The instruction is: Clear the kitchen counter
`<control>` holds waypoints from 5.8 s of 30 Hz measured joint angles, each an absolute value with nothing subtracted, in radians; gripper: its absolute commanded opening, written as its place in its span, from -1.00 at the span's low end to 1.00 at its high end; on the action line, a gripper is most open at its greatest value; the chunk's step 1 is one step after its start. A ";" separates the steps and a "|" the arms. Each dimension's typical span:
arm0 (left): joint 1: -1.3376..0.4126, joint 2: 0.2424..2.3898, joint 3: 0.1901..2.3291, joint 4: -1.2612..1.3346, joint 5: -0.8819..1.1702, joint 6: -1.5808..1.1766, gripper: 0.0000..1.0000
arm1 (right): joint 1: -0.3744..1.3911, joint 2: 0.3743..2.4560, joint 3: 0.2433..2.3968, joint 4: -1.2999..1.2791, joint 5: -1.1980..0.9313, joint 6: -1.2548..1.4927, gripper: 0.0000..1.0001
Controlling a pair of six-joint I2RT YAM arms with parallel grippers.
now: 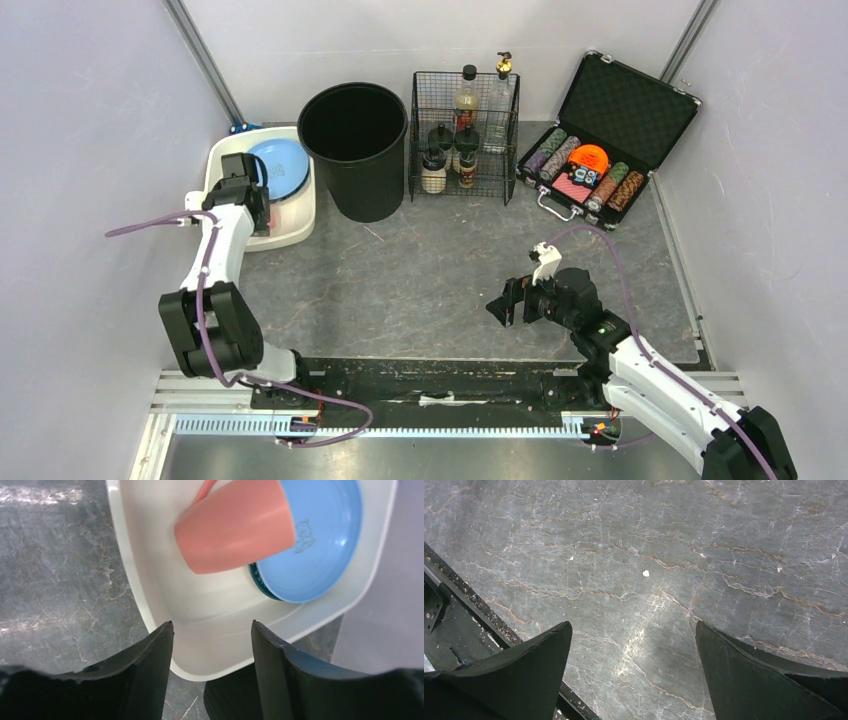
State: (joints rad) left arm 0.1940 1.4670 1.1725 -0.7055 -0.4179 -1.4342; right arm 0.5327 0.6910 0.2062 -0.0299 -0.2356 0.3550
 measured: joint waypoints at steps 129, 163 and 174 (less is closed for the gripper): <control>0.214 1.274 1.056 -0.661 -0.014 -0.922 0.63 | 0.533 0.507 0.241 -0.121 -0.260 0.396 0.96; -0.149 0.819 0.883 -0.514 0.733 -0.492 0.65 | 0.533 0.572 0.441 -0.305 0.096 0.316 0.96; -0.398 0.805 0.865 -0.511 0.633 -0.406 0.62 | 0.533 0.600 0.454 -0.303 0.150 0.267 0.96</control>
State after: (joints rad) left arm -0.3977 0.8055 0.8654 -0.5114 0.6327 -0.4061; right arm 0.5327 0.5999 0.4541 -0.3031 0.1505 0.2668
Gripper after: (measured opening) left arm 0.812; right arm 0.979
